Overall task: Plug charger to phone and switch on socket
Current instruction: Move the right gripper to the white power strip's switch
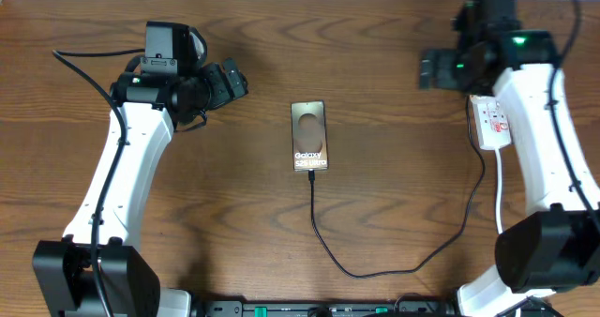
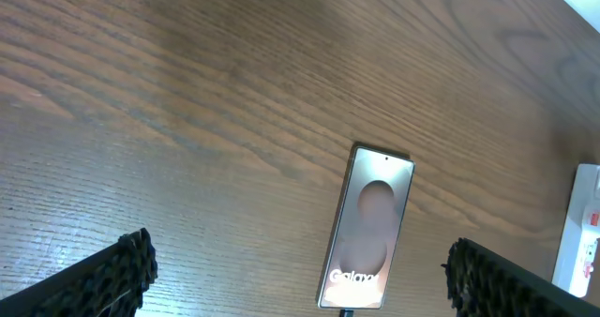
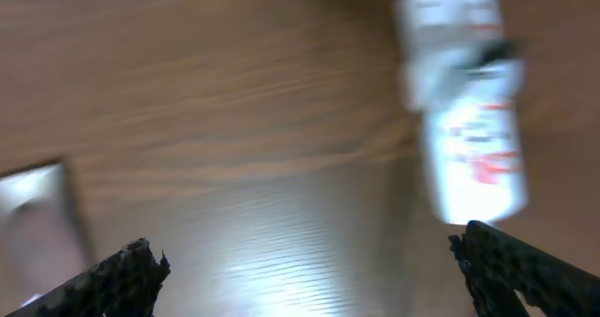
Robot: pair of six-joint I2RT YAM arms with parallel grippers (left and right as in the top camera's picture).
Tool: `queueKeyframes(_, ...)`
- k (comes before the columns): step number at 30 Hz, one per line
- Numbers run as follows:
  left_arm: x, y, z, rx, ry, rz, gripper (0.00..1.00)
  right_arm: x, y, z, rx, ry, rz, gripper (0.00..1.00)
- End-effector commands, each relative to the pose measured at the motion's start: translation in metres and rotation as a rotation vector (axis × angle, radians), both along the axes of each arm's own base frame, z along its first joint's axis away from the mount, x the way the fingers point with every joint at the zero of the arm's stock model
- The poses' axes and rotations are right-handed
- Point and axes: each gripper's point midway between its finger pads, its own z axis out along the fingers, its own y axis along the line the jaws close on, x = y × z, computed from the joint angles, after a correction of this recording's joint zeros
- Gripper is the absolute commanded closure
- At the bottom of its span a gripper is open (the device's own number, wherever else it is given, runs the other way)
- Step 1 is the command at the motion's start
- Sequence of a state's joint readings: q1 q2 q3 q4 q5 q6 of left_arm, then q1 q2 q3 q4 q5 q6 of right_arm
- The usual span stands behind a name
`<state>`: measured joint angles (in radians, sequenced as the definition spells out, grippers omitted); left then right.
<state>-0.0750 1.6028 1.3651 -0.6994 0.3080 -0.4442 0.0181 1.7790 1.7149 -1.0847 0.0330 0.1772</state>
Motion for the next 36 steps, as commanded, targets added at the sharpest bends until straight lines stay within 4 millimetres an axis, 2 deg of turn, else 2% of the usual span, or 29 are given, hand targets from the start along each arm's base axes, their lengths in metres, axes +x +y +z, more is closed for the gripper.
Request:
queueKeyframes(1, 0.002, 0.002, 0.01, 0.01, -0.03, 0.001, 0.0, -0.005, -0.062, 0.005, -0.128, 0.002, -0.126, 0.01)
queueKeyframes(5, 0.002, 0.002, 0.01, 0.01, -0.03, 0.001, 0.0, -0.013, -0.108, -0.001, -0.148, 0.024, -0.234, 0.01)
queueKeyframes(9, 0.002, 0.002, 0.01, 0.01, -0.03, 0.001, 0.0, -0.027, -0.15, -0.021, -0.137, 0.087, -0.334, 0.01)
queueKeyframes(15, 0.002, 0.002, 0.01, 0.01, -0.03, 0.001, 0.0, -0.039, -0.185, -0.056, -0.114, 0.173, -0.415, 0.01)
queueKeyframes(27, 0.002, 0.002, 0.01, 0.01, -0.03, 0.001, 0.0, -0.04, -0.208, -0.154, -0.084, 0.358, -0.423, 0.01)
queueKeyframes(32, 0.002, 0.002, 0.01, 0.01, -0.03, 0.001, 0.0, -0.033, -0.214, -0.175, -0.08, 0.352, -0.432, 0.01)
queueKeyframes(36, 0.002, 0.002, 0.01, 0.01, -0.03, 0.001, 0.0, -0.019, -0.22, -0.176, -0.084, 0.291, -0.437, 0.01)
